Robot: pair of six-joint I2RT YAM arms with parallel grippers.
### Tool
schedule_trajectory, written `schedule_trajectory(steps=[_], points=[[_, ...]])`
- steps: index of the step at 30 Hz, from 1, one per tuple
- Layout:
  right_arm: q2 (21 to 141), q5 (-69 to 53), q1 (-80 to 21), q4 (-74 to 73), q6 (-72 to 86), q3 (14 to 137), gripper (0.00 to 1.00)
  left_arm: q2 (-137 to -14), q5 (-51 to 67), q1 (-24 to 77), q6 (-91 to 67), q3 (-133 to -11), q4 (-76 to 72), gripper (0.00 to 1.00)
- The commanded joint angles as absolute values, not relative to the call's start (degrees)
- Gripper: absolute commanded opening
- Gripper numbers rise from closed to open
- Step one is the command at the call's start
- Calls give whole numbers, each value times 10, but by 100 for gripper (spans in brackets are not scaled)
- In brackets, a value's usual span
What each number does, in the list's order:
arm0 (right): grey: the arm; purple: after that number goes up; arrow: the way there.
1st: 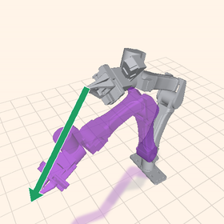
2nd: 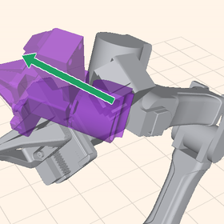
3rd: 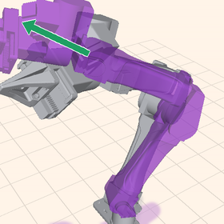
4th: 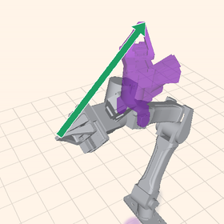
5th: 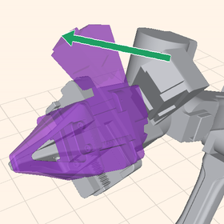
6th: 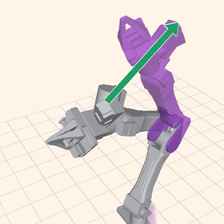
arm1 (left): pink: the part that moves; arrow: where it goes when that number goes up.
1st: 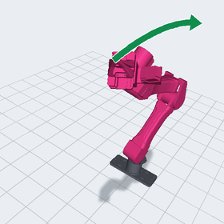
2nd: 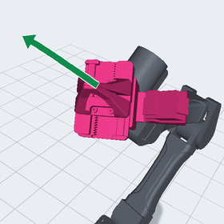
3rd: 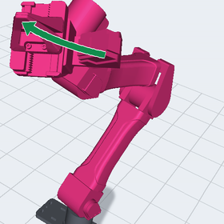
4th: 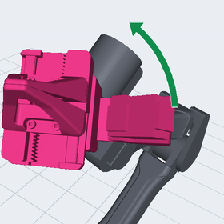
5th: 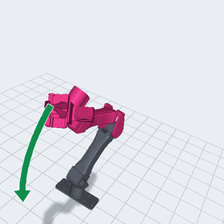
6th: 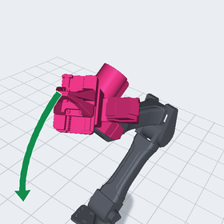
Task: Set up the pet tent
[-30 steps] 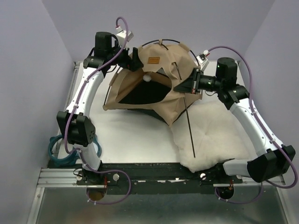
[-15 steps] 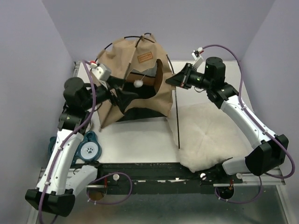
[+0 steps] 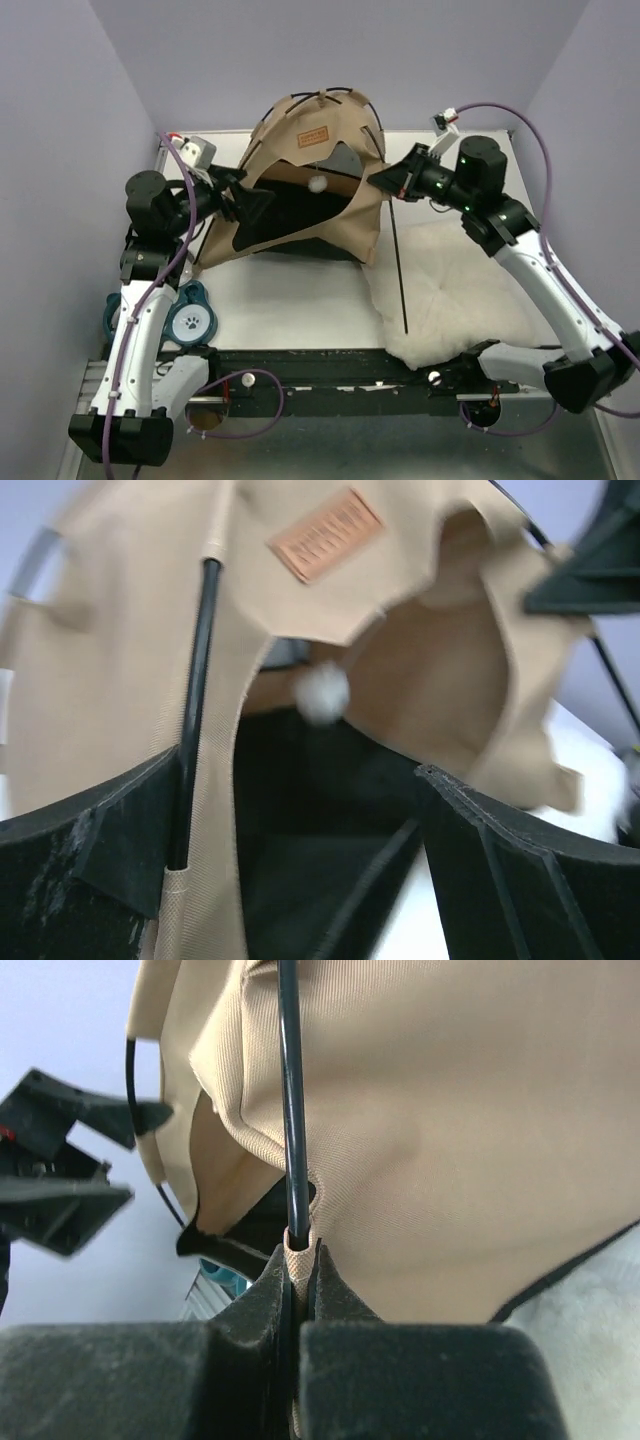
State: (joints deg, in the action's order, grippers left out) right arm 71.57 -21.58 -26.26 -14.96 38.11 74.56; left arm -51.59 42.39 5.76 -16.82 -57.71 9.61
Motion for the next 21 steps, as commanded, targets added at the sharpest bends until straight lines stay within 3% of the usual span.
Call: schedule_trajectory(steps=[1, 6, 9, 12, 15, 17, 21], points=[[628, -111, -260, -162, 370, 730, 1, -543, 369, 19, -134, -650, 59, 99], [604, -44, -261, -222, 388, 707, 1, -619, 40, 18, -99, -769, 86, 99], [594, 22, -261, -212, 368, 696, 1, -650, 12, 10, -63, -827, 108, 99], [607, 95, -261, -207, 354, 707, 1, -636, 131, 5, -74, -824, 127, 99], [643, 121, -261, -200, 379, 740, 1, -609, 384, 5, -132, -778, 148, 98], [677, 91, -262, -186, 392, 765, 1, -592, 536, 33, -181, -712, 152, 92], [751, 70, -275, -185, 420, 827, 1, -507, 560, 175, -224, -515, 136, 86]])
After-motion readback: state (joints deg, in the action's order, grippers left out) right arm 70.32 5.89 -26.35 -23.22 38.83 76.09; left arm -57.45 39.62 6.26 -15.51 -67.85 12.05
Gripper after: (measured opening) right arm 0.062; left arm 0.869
